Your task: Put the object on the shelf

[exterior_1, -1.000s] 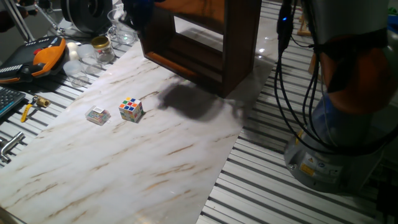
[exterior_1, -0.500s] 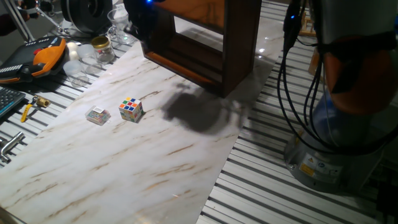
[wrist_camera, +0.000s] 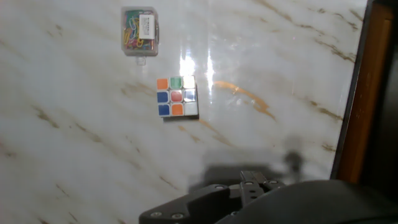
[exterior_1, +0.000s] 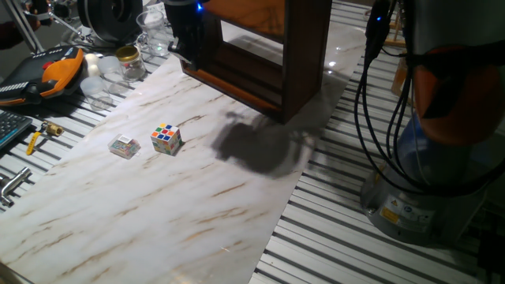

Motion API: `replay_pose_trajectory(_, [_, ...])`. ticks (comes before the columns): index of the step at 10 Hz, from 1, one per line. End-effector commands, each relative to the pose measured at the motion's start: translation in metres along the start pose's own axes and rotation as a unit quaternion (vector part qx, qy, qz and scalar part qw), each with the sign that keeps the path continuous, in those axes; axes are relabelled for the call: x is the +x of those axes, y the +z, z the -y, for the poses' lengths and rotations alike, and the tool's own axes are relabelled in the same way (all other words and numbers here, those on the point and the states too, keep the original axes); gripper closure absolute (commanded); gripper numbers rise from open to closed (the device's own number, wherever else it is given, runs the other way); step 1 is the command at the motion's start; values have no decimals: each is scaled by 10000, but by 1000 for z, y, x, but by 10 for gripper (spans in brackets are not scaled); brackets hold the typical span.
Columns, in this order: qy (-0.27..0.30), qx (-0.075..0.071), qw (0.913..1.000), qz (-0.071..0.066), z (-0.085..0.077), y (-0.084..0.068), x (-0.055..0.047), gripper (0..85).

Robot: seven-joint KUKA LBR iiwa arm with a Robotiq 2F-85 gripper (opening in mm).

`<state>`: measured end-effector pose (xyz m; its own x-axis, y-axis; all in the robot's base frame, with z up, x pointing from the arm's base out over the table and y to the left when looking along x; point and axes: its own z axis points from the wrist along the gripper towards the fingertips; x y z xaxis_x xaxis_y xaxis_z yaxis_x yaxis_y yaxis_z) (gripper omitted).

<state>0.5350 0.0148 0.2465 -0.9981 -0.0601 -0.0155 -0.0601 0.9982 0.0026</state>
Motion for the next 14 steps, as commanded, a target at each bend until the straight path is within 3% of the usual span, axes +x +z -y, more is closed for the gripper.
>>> replay_pose_trajectory(1, [-9,-7,10000,-20,2,1,0,850])
replay_pose_trajectory(3, [-39,-84,10000,-23,8,3,2,850])
replay_pose_trajectory(8, [-247,-4,9997,-67,12,1,5,850])
replay_pose_trajectory(10, [-330,-104,9994,-58,14,2,6,850])
replay_pose_trajectory(14, [-314,-156,9994,-45,14,2,7,850])
